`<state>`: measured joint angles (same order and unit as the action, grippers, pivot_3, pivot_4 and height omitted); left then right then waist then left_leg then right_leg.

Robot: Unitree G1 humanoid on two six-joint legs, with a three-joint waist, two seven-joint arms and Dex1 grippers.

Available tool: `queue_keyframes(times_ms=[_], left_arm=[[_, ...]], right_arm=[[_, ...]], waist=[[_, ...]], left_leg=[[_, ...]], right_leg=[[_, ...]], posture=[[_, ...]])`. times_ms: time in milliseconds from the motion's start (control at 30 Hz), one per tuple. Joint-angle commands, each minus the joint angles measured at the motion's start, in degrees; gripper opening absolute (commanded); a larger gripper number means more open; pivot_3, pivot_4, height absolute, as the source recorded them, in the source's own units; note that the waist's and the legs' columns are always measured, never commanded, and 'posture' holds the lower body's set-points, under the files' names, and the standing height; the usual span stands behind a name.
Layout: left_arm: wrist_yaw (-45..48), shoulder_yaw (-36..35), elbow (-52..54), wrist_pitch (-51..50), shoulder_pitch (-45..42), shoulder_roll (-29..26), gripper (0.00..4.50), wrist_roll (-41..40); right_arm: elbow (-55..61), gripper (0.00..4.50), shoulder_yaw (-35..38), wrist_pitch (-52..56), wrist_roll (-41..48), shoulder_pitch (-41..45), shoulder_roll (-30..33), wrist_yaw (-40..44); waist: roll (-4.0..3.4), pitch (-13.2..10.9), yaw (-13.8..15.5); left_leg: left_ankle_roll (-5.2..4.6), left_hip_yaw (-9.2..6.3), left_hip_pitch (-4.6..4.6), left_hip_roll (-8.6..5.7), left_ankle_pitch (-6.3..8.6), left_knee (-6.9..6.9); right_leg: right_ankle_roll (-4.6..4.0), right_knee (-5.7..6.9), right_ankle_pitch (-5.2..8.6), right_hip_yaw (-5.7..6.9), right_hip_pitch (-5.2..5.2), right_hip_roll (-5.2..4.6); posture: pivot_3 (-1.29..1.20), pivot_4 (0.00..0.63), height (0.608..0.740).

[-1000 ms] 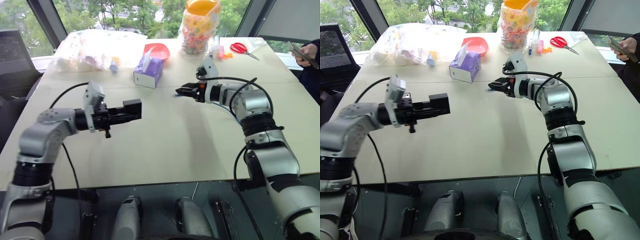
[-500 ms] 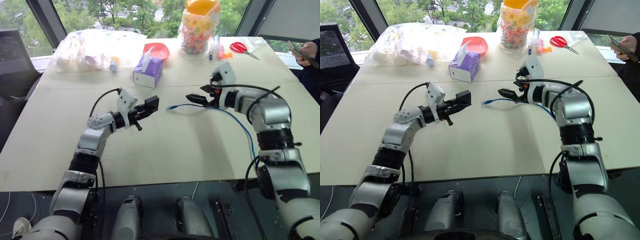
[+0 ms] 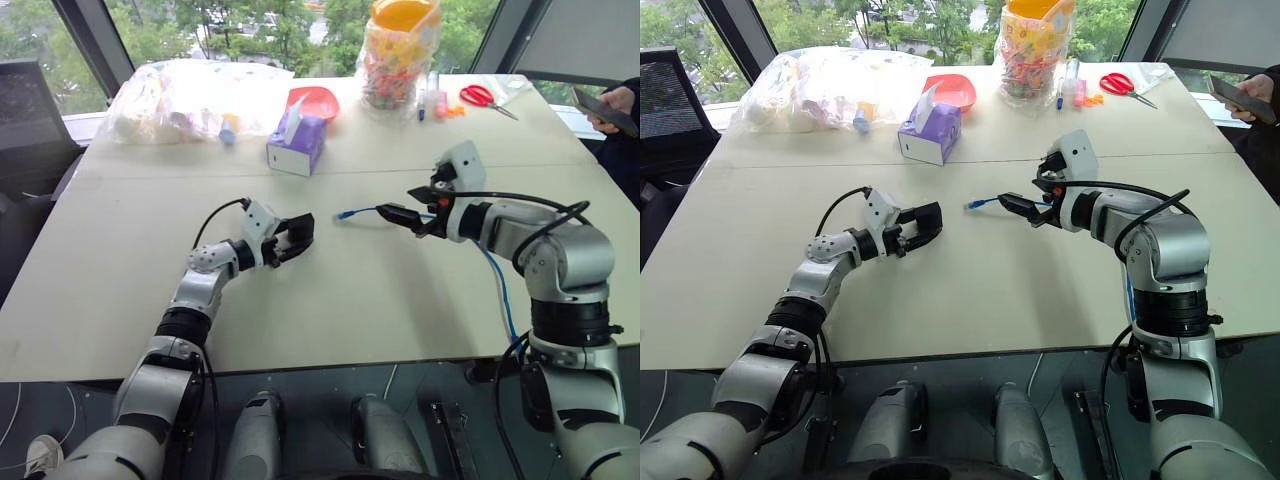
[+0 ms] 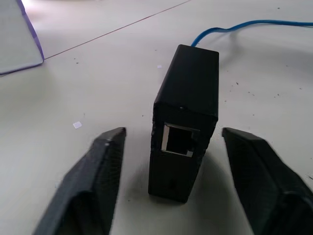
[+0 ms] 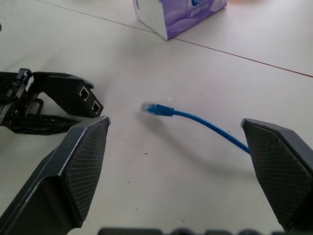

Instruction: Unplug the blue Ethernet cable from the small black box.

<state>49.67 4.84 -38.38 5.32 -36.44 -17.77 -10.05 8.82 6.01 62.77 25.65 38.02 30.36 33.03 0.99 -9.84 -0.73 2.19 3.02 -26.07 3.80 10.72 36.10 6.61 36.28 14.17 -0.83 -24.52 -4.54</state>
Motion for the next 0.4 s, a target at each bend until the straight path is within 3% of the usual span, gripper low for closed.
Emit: queue_keyframes(times_ms=[33, 400], left_arm=[[1.74, -2.26, 7.34, -2.93, 2.37, -2.56, 4.47, -2.23], [4.77, -8.75, 35.13, -23.60, 11.12, -14.14, 4.47, -12.25]], right_arm=[[3.38, 4.50, 0.54, 0.71, 1.95, -0.46, 1.48, 0.99], [13.40, 4.50, -2.80, 0.60, 6.83, -5.80, 8.99, 8.48]], waist=[[0.00, 0.00, -0.04], [0.00, 0.00, 0.05]], left_leg=[[0.00, 0.00, 0.00, 0.00, 0.00, -0.01], [0.00, -0.04, -0.01, 0.01, 0.00, 0.04]], right_leg=[[0.00, 0.00, 0.00, 0.00, 0.00, 0.00], [-0.23, 0.00, 0.13, 0.00, 0.03, -0.01]], posture=[[0.00, 0.150, 0.735], [0.00, 0.150, 0.735]])
